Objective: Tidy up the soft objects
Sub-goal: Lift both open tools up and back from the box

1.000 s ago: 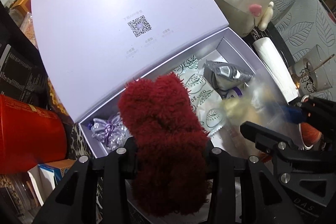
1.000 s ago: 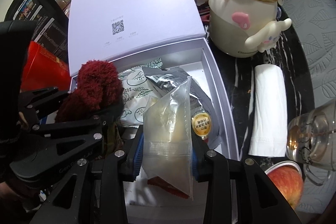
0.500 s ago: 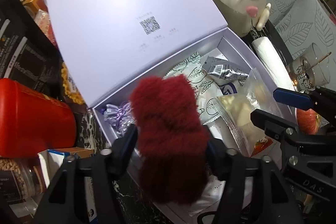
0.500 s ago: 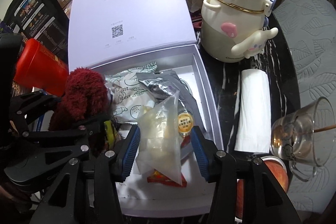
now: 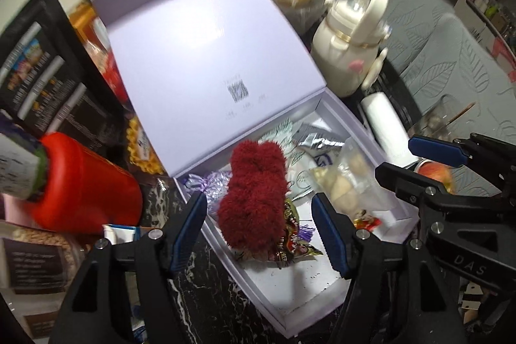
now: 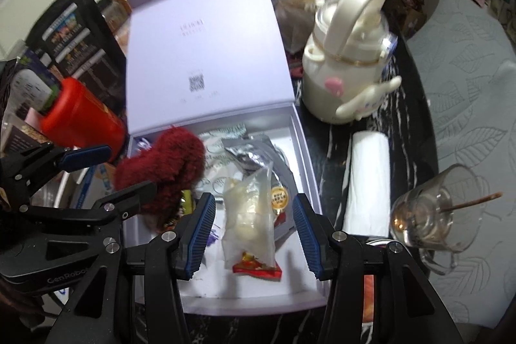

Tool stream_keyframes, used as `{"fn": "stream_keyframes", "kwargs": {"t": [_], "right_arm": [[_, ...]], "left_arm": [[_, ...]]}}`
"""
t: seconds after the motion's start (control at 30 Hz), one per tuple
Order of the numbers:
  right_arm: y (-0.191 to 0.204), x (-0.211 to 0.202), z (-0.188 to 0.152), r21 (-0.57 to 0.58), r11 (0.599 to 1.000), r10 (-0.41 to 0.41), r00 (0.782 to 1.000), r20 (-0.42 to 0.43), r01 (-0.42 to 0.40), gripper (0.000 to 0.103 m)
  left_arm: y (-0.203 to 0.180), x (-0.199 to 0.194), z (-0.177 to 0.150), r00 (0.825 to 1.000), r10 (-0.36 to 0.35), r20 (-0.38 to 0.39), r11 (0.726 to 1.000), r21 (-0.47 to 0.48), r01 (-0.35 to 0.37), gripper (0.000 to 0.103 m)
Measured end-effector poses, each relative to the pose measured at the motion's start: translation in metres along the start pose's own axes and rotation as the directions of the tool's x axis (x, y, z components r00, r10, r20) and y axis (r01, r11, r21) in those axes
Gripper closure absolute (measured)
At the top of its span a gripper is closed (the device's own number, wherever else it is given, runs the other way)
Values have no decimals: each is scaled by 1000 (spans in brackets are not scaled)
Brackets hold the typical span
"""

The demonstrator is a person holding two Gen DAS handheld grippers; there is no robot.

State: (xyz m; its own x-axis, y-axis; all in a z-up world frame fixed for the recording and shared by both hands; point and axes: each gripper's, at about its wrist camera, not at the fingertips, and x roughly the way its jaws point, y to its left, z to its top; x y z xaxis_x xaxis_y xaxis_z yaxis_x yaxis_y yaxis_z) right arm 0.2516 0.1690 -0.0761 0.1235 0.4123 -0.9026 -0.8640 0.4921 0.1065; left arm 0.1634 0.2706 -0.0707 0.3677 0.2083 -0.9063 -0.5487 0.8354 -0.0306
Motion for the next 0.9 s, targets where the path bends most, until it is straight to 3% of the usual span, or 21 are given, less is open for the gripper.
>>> {"fn": "stream_keyframes", "kwargs": {"t": [0.23, 0.47, 0.8, 0.9], "right_arm": [[17, -54, 4, -42, 999, -14, 994, 106, 18, 53], [31, -111, 1, -64, 997, -23, 978, 209, 37, 53], [52, -187, -29, -69, 995, -39, 931, 362, 68, 46], [57, -204, -41, -63, 994, -55, 918, 393, 87, 37]], "left_arm": [[4, -64, 0, 994, 8, 111, 1000, -1, -8, 36], [0, -127, -6, 974, 14, 225, 1000, 1, -15, 36], [-5, -206, -35, 938, 10, 348, 1000, -4, -9, 36], [-8, -224, -48, 926, 10, 376, 1000, 0, -11, 33]]}}
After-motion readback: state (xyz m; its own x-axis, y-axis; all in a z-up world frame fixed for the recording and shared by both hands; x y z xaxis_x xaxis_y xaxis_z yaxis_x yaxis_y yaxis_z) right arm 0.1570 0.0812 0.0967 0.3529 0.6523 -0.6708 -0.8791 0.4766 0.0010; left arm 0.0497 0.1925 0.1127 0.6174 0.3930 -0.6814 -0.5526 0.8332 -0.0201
